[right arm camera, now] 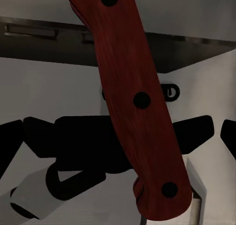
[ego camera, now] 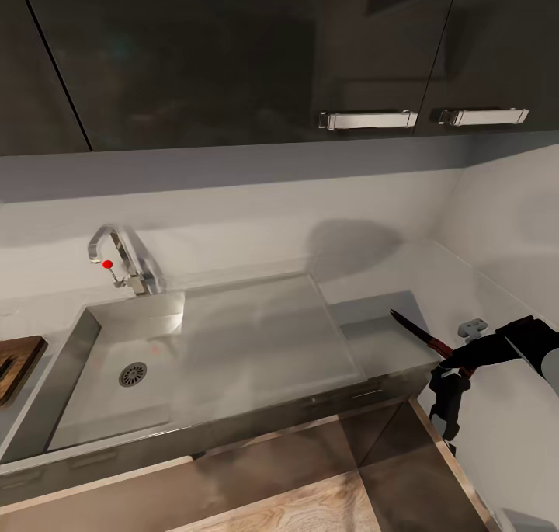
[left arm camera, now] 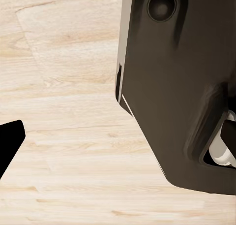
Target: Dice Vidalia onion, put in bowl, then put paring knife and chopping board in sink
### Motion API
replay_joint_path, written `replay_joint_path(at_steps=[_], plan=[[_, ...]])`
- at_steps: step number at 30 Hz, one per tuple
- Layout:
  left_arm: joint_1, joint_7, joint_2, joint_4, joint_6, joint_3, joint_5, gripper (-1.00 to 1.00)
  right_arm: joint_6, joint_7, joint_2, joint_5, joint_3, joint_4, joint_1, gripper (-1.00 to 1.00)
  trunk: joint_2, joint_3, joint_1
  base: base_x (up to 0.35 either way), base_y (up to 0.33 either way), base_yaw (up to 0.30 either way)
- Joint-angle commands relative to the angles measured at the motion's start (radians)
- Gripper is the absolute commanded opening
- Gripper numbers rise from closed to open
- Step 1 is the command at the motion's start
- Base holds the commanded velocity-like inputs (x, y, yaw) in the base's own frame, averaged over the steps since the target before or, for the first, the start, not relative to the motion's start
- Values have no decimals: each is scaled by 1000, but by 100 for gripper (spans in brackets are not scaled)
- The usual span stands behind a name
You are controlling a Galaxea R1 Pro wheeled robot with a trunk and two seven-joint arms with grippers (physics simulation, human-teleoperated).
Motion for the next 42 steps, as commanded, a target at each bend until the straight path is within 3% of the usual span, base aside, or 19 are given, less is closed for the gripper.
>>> replay_joint_path(at_steps=[1,11,12,42], plan=[[-1,-1,0,1,3,-8,10,100,10,4,0,5,-8,-2,0,100,-2,-2,1,0,0,0],[-1,-1,0,1,3,-8,10,100,10,3,1,5,-5,-1,0,100,-2,-2,1,0,0,0],[-1,-1,0,1,3,-8,10,100,10,3,1,5,-5,-2,0,-100,-2,-2,1,0,0,0],[-1,-1,-1,1,3,-8,10,100,10,0,1,6,-5,-2,0,-100,-2,-1,1,0,0,0]])
